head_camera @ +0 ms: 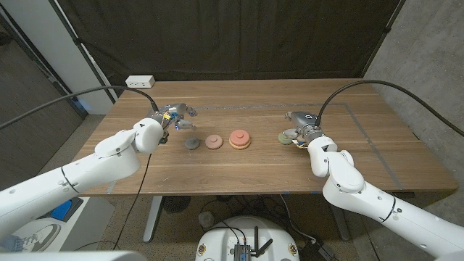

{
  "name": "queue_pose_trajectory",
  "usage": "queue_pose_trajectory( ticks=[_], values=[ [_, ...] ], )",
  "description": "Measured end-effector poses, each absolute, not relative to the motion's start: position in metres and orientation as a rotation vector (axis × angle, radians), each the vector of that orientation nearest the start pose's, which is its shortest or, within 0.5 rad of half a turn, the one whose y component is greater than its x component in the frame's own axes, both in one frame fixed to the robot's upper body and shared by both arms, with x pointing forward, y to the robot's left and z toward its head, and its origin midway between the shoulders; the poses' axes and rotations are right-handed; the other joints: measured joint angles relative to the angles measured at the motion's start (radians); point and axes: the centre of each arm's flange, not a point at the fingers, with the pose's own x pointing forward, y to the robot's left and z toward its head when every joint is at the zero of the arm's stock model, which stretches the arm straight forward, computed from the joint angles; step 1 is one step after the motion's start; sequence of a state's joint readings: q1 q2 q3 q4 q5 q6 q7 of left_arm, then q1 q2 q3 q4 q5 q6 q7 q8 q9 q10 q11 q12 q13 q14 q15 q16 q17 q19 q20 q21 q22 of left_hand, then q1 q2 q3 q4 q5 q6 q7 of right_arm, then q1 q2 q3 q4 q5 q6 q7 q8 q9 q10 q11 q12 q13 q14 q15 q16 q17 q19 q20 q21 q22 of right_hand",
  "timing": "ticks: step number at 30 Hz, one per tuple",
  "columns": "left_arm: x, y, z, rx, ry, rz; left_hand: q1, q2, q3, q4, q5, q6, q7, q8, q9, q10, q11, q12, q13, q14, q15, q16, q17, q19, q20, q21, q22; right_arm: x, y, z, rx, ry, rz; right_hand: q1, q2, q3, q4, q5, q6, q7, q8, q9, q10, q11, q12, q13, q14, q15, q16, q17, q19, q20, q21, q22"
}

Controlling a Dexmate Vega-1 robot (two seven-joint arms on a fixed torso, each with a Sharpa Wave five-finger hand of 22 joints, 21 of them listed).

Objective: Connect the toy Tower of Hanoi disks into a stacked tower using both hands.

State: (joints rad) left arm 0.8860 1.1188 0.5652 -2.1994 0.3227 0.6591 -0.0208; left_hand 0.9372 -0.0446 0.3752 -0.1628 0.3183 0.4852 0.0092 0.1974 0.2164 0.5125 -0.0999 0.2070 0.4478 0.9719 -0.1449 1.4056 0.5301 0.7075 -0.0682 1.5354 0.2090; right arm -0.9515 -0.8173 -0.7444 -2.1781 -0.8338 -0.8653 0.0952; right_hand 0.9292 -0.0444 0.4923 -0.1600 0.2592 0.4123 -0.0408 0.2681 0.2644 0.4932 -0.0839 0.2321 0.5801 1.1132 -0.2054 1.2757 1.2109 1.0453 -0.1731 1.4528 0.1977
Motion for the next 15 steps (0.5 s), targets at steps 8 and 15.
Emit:
queue_pose_trajectory(
  ticks=[8,15],
  values=[
    [0.5300,0.2635,0.0307,1.493,-0.391,0.044,-0.013,-0.005,-0.010,0.010,-0.005,-0.006,-0.005,0.000,0.000,-0.005,-0.005,0.000,0.000,0.000,0.000,0.000,-0.006,-0.004,0.004,0.000,0.000,0.5222,-0.1880,-0.0368,-1.477,-0.360,-0.231,0.000,0.000,0.000,0.000,0.000,0.000,0.000,-0.006,0.000,0.000,0.000,0.000,0.002,0.000,0.000,-0.004,-0.003,0.000,0.000,0.000,0.000],
    [0.5339,0.2616,0.0325,1.554,-0.402,-0.020,-0.024,-0.011,-0.020,0.011,-0.005,-0.015,-0.010,0.000,0.000,-0.014,-0.005,0.000,0.000,0.000,0.000,0.000,-0.007,-0.013,0.002,0.000,-0.003,0.5240,-0.1859,-0.0370,-1.478,-0.355,-0.229,-0.012,-0.001,0.000,0.000,0.000,0.000,0.000,-0.006,0.000,0.000,0.000,-0.007,0.002,0.000,0.000,-0.004,0.000,0.000,0.000,0.000,-0.003]
  ],
)
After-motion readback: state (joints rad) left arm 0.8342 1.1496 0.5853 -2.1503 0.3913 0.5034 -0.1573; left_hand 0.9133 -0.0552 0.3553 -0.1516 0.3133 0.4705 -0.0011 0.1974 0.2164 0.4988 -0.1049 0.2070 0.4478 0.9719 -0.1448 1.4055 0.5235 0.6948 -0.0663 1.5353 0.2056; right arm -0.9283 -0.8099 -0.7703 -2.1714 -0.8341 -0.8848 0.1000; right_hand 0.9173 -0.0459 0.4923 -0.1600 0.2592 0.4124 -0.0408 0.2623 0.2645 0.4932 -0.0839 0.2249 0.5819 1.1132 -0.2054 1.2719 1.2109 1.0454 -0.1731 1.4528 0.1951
